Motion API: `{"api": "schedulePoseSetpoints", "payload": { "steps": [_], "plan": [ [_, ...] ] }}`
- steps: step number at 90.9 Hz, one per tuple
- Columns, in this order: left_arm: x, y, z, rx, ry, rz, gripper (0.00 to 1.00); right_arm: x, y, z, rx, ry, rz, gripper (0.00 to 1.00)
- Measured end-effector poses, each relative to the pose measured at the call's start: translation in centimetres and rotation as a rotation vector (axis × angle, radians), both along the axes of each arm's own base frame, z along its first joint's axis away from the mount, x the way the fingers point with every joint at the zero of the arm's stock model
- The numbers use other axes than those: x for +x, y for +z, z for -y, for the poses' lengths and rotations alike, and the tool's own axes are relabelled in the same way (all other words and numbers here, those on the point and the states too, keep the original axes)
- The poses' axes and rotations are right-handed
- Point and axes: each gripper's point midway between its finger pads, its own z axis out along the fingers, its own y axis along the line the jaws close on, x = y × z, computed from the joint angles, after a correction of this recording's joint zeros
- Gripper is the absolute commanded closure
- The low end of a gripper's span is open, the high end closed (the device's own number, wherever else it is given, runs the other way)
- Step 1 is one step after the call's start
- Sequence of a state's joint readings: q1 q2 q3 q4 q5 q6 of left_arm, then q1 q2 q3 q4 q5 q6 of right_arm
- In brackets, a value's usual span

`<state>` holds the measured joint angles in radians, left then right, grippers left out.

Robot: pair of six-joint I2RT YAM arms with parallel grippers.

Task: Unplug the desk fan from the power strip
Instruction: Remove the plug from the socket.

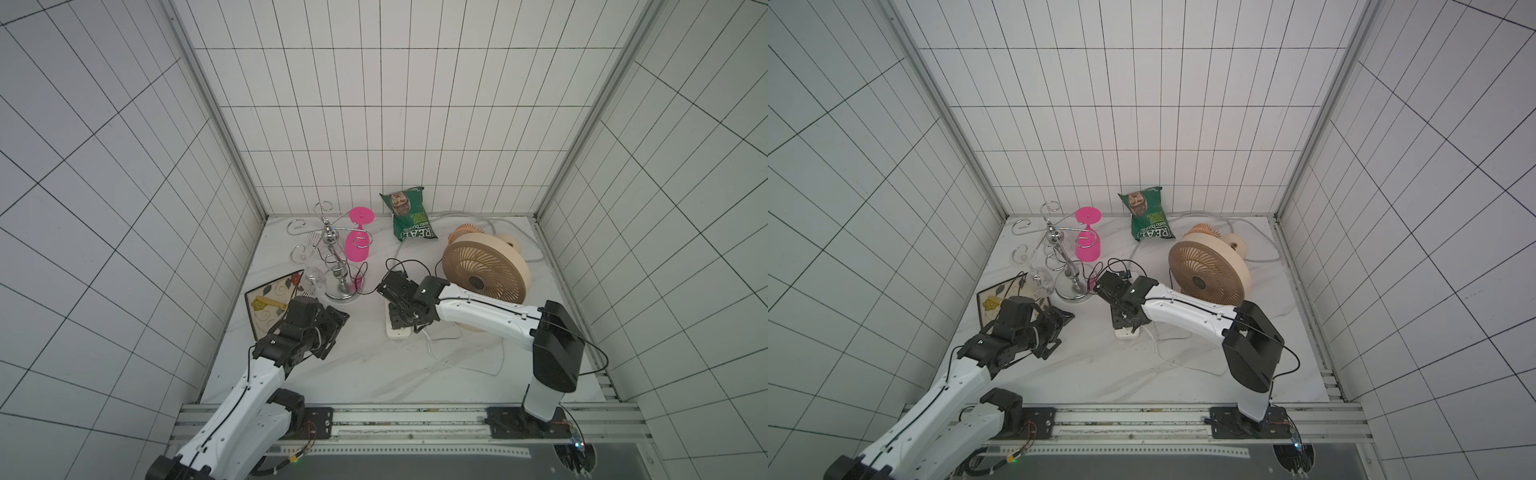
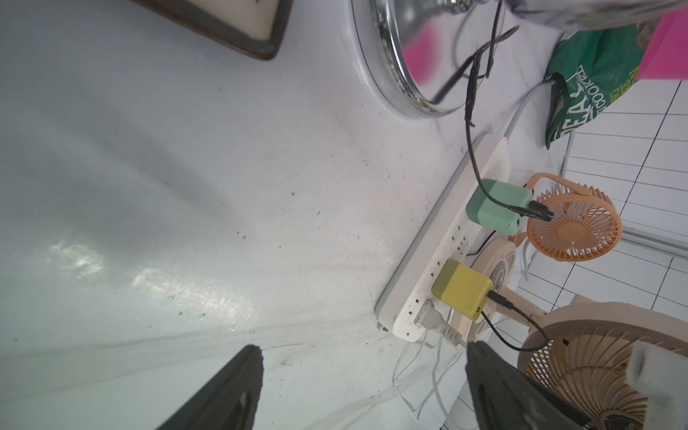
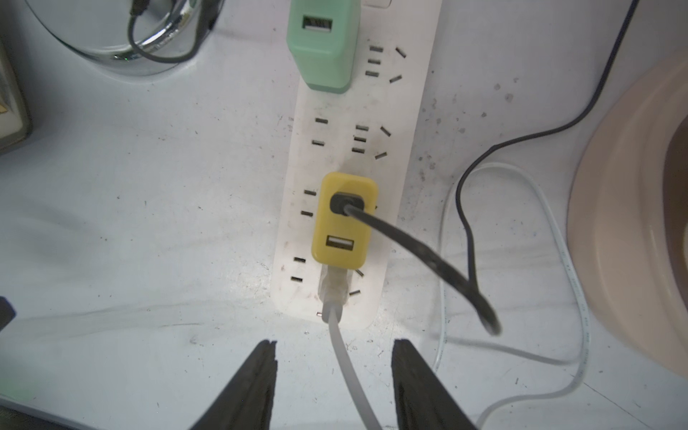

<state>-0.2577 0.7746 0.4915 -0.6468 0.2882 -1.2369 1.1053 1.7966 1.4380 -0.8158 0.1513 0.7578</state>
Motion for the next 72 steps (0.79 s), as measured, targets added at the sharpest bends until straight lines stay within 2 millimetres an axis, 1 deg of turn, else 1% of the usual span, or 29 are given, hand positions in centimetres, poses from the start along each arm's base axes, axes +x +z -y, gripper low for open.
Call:
{"api": "schedulePoseSetpoints", "payload": {
  "steps": [21, 28, 50, 72],
  "plan": [
    [-0.7, -0.2, -0.8, -0.002, 0.012, -0.011, 0.13, 0.4, -0.9, -0.2, -0.023, -0.028, -0.016, 0.6],
    [-0.8, -0.4, -0.9, 0.001, 0.013, -0.021, 0.13, 0.4, -1.4, -0.2, -0.033, -0.033, -0.023, 0.62],
    [-1.0, -0.9, -0.7, -0.001, -0.006, -0.042, 0.14, 0.4, -1.8, -0.3, -0.038, -0.044, -0.033, 0.67],
    [-1.3, -1.7, -0.3, -0.01, -0.03, -0.09, 0.15, 0.2, -2.2, -0.7, -0.034, -0.04, -0.056, 0.71]
  ]
}}
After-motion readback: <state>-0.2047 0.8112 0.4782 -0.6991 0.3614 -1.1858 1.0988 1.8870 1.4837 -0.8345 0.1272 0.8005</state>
